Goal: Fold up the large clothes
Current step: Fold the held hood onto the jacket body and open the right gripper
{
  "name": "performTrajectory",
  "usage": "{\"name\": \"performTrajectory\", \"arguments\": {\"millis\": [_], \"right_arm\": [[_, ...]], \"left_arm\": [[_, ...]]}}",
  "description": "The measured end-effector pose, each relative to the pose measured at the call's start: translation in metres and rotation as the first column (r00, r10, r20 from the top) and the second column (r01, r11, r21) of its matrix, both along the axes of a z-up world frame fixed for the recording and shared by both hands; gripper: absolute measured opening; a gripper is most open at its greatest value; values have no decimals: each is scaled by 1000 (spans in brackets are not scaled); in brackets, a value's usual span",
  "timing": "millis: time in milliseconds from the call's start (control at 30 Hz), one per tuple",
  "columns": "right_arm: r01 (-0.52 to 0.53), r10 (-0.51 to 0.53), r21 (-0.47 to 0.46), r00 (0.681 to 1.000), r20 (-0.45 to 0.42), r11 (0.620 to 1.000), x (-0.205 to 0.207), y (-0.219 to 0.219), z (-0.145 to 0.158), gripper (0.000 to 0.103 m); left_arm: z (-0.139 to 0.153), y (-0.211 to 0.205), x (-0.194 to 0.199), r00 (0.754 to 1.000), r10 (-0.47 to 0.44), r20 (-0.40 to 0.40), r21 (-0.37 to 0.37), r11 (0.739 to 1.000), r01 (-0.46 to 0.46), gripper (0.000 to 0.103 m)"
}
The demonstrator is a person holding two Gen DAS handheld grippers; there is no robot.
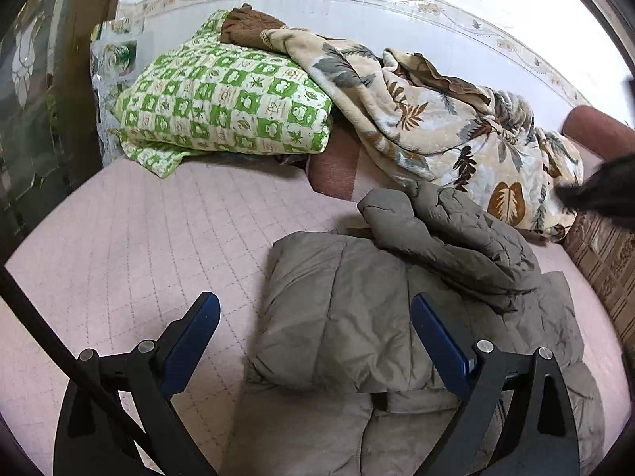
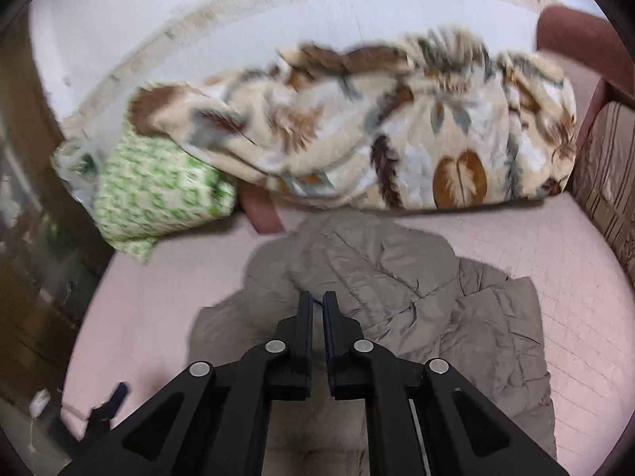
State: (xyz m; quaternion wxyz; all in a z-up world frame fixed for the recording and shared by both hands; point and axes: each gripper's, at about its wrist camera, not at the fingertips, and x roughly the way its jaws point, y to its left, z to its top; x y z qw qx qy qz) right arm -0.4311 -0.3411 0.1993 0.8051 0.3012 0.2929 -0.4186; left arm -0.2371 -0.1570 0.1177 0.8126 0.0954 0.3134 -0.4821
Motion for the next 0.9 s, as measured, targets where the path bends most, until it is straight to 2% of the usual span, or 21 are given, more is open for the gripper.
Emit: {"name": "performTrajectory", "arguments": {"millis": [67, 167, 233, 300, 333, 367, 433, 533, 567, 633, 700, 767, 900], "right_arm": [[29, -28, 66, 1000, -3, 997, 5, -23, -29, 10], [57, -50, 97, 996, -68, 994, 10, -40, -69, 11], [59, -49, 130, 995, -82, 990, 9, -42, -102, 12], [57, -25, 221, 989, -146, 974, 11, -40, -151, 12], [60, -26, 228, 988, -150, 972, 10, -37, -163, 12], [64, -36, 197, 989, -144, 978, 8, -31, -166, 12], [63, -38, 151, 985, -166, 987, 11, -25, -152, 12], [54, -47, 88, 996, -82, 995, 12, -16, -115, 15], [45, -41, 54, 997, -67, 998, 16, -13, -101, 18], [-18, 19, 16, 999, -42, 1000, 36, -10, -80, 41], [-54, 54, 8, 998, -19, 999, 53, -7, -76, 45], [-84, 85, 35, 996, -28, 996, 72, -6, -89, 45], [-99, 124, 192, 985, -123, 976, 96, -4, -158, 46]], "left_arm": [[-1, -3, -1, 1000, -6, 3, 6, 1000, 6, 97], [-3, -8, -3, 1000, -17, 15, 22, 1000, 16, 97], [-4, -11, -5, 1000, -25, 17, 30, 999, 25, 97], [-6, -12, -6, 999, -27, 17, 36, 999, 27, 97], [-6, -12, -6, 999, -27, 17, 40, 999, 27, 97], [-7, -13, -6, 1000, -27, 15, 44, 999, 27, 97], [-8, -13, -5, 1000, -27, 10, 46, 999, 26, 97], [-7, -12, -4, 1000, -19, 7, 40, 999, 19, 97], [-7, -13, -3, 1000, -17, 5, 39, 999, 17, 97], [-8, -14, -3, 1000, -16, 3, 43, 999, 16, 97], [-9, -14, -3, 1000, -15, 9, 52, 999, 14, 97], [-10, -14, -4, 1000, -14, 11, 58, 998, 14, 97], [-14, -17, -6, 999, -35, 4, 78, 996, 34, 97]]}}
